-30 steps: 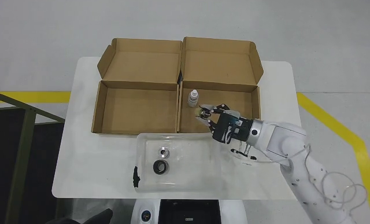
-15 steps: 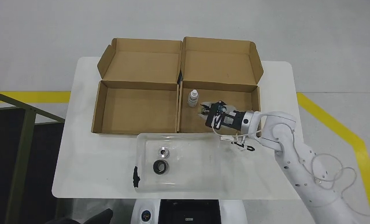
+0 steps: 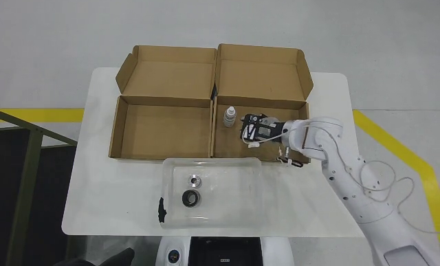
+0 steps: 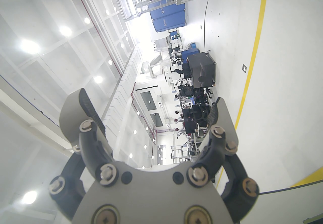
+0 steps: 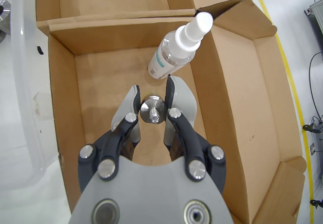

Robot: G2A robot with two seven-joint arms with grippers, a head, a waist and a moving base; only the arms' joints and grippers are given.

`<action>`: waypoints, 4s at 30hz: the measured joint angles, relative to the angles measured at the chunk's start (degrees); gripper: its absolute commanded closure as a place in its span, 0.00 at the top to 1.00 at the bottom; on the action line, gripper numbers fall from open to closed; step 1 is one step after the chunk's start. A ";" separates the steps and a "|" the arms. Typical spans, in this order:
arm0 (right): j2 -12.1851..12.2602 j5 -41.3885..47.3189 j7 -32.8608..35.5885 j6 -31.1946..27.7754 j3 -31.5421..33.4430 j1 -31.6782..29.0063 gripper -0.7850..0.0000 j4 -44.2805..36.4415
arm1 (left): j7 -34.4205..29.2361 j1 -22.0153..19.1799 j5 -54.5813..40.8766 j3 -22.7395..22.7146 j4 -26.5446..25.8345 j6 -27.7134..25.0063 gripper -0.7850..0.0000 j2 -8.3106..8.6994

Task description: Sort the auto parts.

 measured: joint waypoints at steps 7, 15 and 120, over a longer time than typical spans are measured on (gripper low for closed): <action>-1.16 0.65 1.49 0.08 -3.42 3.83 0.02 5.68 | 0.00 0.00 0.00 0.00 0.00 0.00 1.00 0.00; -2.36 -0.02 3.43 1.38 -6.55 6.84 0.21 9.71 | 0.00 0.00 0.00 0.00 0.00 0.00 1.00 0.00; -6.80 -6.01 -1.29 4.75 -22.60 -2.69 0.43 -4.44 | 0.00 0.00 0.00 0.00 0.00 0.00 1.00 0.00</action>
